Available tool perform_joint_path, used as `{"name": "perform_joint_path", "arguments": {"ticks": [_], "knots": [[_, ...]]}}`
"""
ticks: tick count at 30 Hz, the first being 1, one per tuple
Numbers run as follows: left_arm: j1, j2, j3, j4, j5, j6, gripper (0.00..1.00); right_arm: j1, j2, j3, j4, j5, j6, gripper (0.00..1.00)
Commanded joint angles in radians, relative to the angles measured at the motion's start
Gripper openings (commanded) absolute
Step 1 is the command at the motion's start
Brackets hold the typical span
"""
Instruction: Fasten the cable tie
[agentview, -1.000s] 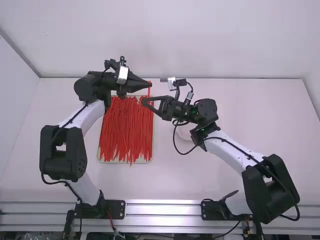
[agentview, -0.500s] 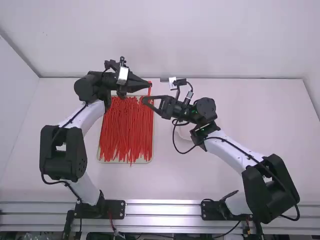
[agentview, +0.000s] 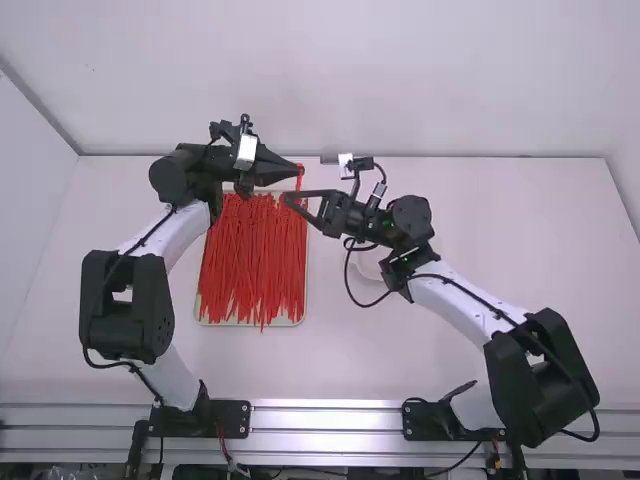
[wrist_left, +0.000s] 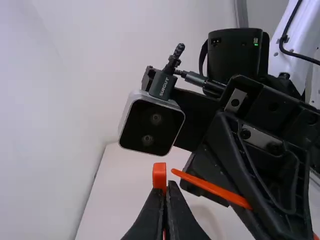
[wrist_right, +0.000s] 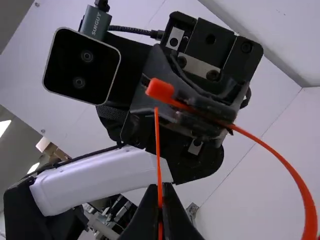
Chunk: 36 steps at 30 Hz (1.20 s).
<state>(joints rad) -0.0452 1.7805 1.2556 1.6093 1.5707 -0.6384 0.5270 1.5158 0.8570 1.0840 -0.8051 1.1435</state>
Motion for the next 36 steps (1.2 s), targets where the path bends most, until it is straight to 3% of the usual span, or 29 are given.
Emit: {"name": "perform_joint_path", "arguments": {"ticks": [1,6,36], "knots": [[-0.007,0.002,-0.004,0.005,-0.004,0.006,0.01,0.012,0.001,0.050,-0.005,-0.005,-0.034,0.00],[-0.007,0.002,-0.004,0.000,-0.004,0.006,0.01,0.017,0.001,0.076,-0.078,-0.004,-0.053,0.00],[0.000,0.002,-0.004,0.007,-0.005,0.034,0.01,-0.010,0.001,0.076,-0.078,-0.018,-0.049,0.00]]}}
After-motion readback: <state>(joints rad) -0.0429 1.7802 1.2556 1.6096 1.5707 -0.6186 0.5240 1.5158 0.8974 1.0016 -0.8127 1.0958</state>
